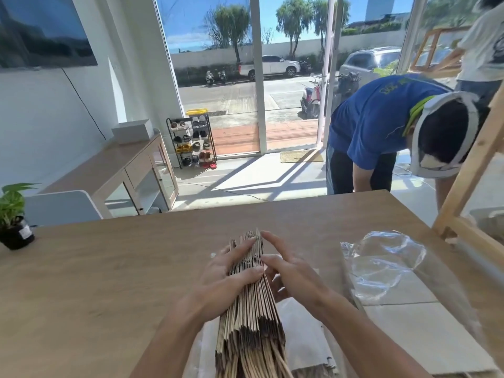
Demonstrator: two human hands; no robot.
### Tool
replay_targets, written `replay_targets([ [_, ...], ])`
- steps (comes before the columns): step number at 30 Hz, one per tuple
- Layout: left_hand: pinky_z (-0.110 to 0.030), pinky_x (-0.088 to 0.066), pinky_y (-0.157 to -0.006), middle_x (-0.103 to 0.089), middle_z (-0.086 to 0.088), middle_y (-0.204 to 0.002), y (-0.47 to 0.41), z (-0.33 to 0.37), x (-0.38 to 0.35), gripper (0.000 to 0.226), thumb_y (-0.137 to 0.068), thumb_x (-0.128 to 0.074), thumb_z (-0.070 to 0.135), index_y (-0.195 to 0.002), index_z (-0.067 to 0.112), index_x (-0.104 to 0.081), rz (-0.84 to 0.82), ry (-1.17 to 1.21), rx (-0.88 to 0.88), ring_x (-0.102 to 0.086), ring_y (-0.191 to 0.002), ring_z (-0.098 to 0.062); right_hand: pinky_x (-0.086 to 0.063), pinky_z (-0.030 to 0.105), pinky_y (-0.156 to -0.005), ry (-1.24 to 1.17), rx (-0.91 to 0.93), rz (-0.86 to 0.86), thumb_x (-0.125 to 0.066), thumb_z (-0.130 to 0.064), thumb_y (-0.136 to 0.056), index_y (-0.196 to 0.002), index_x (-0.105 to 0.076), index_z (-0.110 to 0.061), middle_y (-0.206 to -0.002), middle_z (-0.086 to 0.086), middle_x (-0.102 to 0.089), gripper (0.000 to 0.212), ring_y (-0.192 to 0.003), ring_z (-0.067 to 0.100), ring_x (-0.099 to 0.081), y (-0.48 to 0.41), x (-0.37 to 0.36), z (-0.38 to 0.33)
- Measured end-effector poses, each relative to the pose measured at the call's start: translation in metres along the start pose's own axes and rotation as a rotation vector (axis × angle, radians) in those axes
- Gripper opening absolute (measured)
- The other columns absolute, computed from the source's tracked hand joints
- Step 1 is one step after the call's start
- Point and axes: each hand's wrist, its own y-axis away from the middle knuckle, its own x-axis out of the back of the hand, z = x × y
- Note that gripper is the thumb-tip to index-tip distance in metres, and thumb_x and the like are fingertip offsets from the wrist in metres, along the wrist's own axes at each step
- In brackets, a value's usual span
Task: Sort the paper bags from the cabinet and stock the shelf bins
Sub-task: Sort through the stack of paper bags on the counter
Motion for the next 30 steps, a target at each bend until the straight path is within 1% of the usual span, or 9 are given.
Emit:
replay_targets([
  [4,-0.043,-0.032,-0.114,-0.042,0.013,-0.145,0.002,-0.003,0.0,0.062,-0.059,-0.067,0.062,-0.118,0.068,-0.051,-0.008,0.044,-0.001,-0.042,-0.133,-0.011,-0.047,0.032,-0.056,0.016,0.0,-0.013,-0.04,-0.019,-0.099,-0.121,-0.052,-0.05,-0.057,-0.001,-0.053,0.04,-0.049,0.014,-0.055,0.0,0.002,0.0],
  [9,-0.039,-0.033,-0.114,-0.044,0.016,-0.14,0.008,-0.003,0.002,0.056,-0.074,-0.067,0.048,-0.124,0.062,-0.05,0.003,0.068,-0.005,-0.044,-0.127,-0.008,-0.048,0.033,-0.056,0.071,0.035,0.037,-0.043,-0.018,-0.097,-0.118,-0.053,-0.04,-0.063,0.001,-0.055,0.033,-0.053,0.015,-0.057,0.0,0.004,0.001],
  [14,-0.038,-0.029,-0.116,-0.044,0.016,-0.142,0.009,-0.005,0.005,0.064,-0.066,-0.066,0.053,-0.127,0.061,-0.049,0.03,0.033,-0.005,-0.041,-0.131,-0.008,-0.047,0.027,-0.054,0.226,0.08,0.123,-0.048,-0.028,-0.095,-0.099,-0.053,-0.027,-0.077,-0.002,-0.052,0.007,-0.064,0.012,-0.054,-0.007,0.009,-0.001],
  [16,-0.038,-0.028,-0.117,-0.043,0.015,-0.144,0.01,-0.005,0.005,0.064,-0.065,-0.066,0.055,-0.125,0.064,-0.048,0.029,0.023,-0.008,-0.04,-0.133,-0.008,-0.044,0.025,-0.053,0.326,0.103,0.177,-0.053,-0.029,-0.094,-0.092,-0.053,-0.021,-0.074,-0.003,-0.05,0.009,-0.061,0.01,-0.048,-0.011,0.01,-0.003],
  [18,-0.036,-0.028,-0.117,-0.042,0.016,-0.144,0.01,-0.005,0.005,0.065,-0.066,-0.066,0.055,-0.128,0.062,-0.048,0.026,0.02,-0.005,-0.039,-0.132,-0.008,-0.04,0.024,-0.058,0.426,0.115,0.197,-0.052,-0.022,-0.093,-0.088,-0.055,-0.022,-0.074,-0.004,-0.05,0.006,-0.061,0.009,-0.046,-0.015,0.012,-0.005],
  [21,-0.031,-0.027,-0.113,-0.041,0.016,-0.145,0.009,-0.005,0.005,0.059,-0.075,-0.069,0.051,-0.13,0.059,-0.048,0.026,0.018,-0.008,-0.037,-0.132,-0.006,-0.035,0.019,-0.058,0.532,0.106,0.188,-0.044,-0.017,-0.095,-0.089,-0.061,-0.027,-0.083,-0.005,-0.054,0.02,-0.067,0.004,-0.047,-0.017,0.012,-0.007],
  [24,-0.023,-0.029,-0.105,-0.043,0.016,-0.142,0.008,-0.005,0.004,0.053,-0.085,-0.068,0.037,-0.131,0.056,-0.049,0.03,0.033,-0.025,-0.04,-0.128,-0.004,-0.043,0.026,-0.067,0.539,0.073,0.202,-0.053,-0.037,-0.092,-0.086,-0.066,-0.021,-0.087,-0.003,-0.061,0.021,-0.081,0.01,-0.056,-0.017,0.009,-0.008],
  [26,-0.024,-0.031,-0.104,-0.043,0.015,-0.141,0.008,-0.006,0.004,0.051,-0.086,-0.068,0.037,-0.129,0.058,-0.049,0.029,0.031,-0.023,-0.042,-0.126,-0.005,-0.041,0.026,-0.068,0.544,0.066,0.225,-0.06,-0.049,-0.085,-0.082,-0.065,-0.021,-0.086,-0.004,-0.06,0.029,-0.082,0.012,-0.056,-0.018,0.008,-0.007],
  [30,-0.027,-0.032,-0.106,-0.043,0.017,-0.141,0.009,-0.006,0.004,0.052,-0.086,-0.068,0.037,-0.129,0.058,-0.049,0.021,0.044,-0.024,-0.041,-0.127,-0.005,-0.045,0.029,-0.074,0.568,0.064,0.198,-0.059,-0.044,-0.086,-0.086,-0.063,-0.025,-0.09,-0.005,-0.06,0.02,-0.086,0.012,-0.056,-0.019,0.007,-0.009],
])
